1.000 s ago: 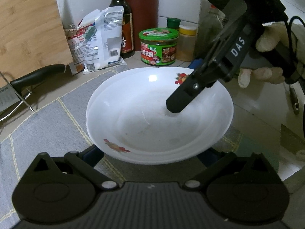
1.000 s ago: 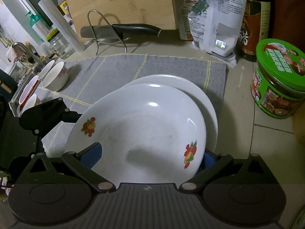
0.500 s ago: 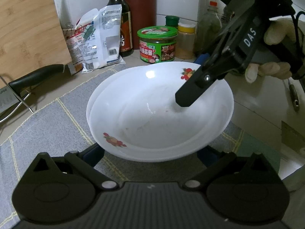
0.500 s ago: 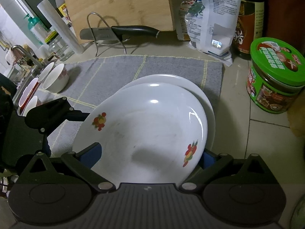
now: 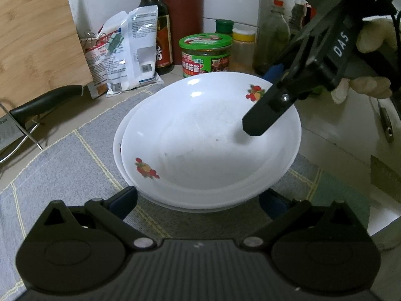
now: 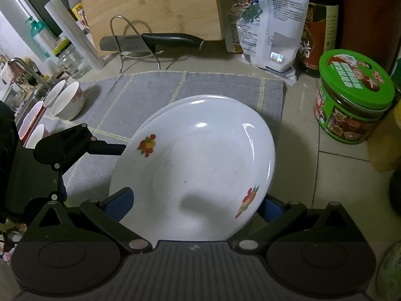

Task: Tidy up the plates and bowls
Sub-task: 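Lower the held plate onto the plate stack with the right gripper, then open the right gripper and pull it away from the stack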

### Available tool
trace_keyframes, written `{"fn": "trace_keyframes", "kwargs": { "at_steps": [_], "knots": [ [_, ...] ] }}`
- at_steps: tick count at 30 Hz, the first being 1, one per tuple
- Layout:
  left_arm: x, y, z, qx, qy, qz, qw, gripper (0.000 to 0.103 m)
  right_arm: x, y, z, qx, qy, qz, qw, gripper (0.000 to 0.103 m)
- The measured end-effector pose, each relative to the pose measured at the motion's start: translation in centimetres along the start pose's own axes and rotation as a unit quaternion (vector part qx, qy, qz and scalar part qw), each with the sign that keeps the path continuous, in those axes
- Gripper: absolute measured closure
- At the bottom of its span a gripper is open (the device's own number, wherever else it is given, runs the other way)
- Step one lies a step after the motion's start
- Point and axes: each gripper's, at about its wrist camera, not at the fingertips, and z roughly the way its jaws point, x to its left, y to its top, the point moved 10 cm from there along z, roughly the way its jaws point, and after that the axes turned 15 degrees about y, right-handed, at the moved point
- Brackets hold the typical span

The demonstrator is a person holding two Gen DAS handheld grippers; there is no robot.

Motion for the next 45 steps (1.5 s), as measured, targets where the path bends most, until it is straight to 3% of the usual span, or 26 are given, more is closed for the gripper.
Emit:
{"fn": "trace_keyframes", "kwargs": {
  "at_steps": [33,37,45],
  "knots": [
    [0.3,0.1,-0.9,-0.014,0.011,-0.002,0.9998,0.000,0.4,-0.9,-0.3,0.012,-0.047,-0.017,0.999,0.000],
    [0.7,0.4,-1.3,-0.022,0.004,-0.024,0.9995,0.001,1.1,-0.2,-0.8,-0.002,-0.038,-0.030,0.999,0.000],
    [2.6,0.7,-2.3,-0.039,0.041,-0.062,0.9965,0.001,1.3,0.6,-1.1,-0.026,-0.062,-0.045,0.997,0.000]
  ]
}}
